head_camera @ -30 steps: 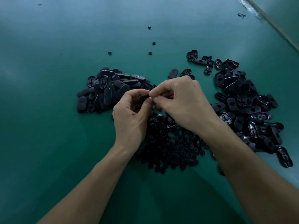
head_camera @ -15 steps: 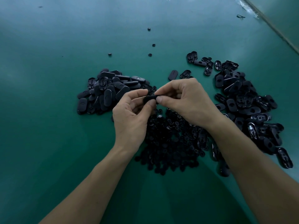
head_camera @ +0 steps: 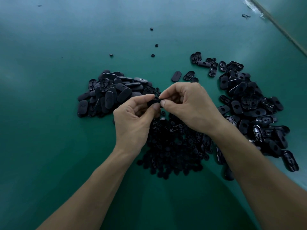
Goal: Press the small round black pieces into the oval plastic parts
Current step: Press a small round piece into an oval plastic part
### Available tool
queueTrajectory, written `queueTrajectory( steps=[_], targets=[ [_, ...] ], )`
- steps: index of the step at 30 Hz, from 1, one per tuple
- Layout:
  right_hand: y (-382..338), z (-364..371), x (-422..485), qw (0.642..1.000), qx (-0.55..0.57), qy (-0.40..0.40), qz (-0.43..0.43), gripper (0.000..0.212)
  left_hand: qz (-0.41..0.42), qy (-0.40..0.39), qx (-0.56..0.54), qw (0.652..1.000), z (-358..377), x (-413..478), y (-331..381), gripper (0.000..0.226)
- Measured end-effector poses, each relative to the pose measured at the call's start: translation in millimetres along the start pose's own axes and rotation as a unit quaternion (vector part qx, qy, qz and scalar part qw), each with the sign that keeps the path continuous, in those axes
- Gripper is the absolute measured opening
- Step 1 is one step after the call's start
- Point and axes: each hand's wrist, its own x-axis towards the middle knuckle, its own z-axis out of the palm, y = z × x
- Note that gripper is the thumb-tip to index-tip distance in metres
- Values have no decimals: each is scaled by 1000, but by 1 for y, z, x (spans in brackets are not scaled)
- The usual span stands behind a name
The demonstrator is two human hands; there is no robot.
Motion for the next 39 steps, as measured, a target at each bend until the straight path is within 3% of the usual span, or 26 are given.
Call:
queueTrajectory(
  steps=[12, 16, 19, 22, 27, 32, 36, 39],
  targets=[
    [2, -7, 8, 1000, -4, -20, 18, 5, 12, 18, 1, 1000, -1, -4, 0, 24],
    [18, -14, 20, 980, -169, 80, 69, 28, 17, 58, -27, 998, -1, -1, 1, 20],
    [29, -18, 24, 938, -311, 72, 138, 43, -3, 93, -56, 994, 0, 1, 2, 24],
    [35, -19, 23, 928, -338, 58, 144, 40, -24, 107, -68, 992, 0, 1, 0, 45],
    [32, -18, 16, 938, -308, 127, 95, 24, -25, 106, -17, 994, -4, 4, -5, 80],
    [31, -21, 13, 944, -275, 161, 86, 32, 0, 94, 10, 995, -4, 3, -5, 86],
    [25, -18, 11, 980, -118, 147, 62, 23, 23, 65, 16, 998, -4, 0, -3, 63],
    [11, -15, 6, 997, 65, 27, 25, 25, 37, 42, 27, 998, -2, -2, -1, 33]
  ],
)
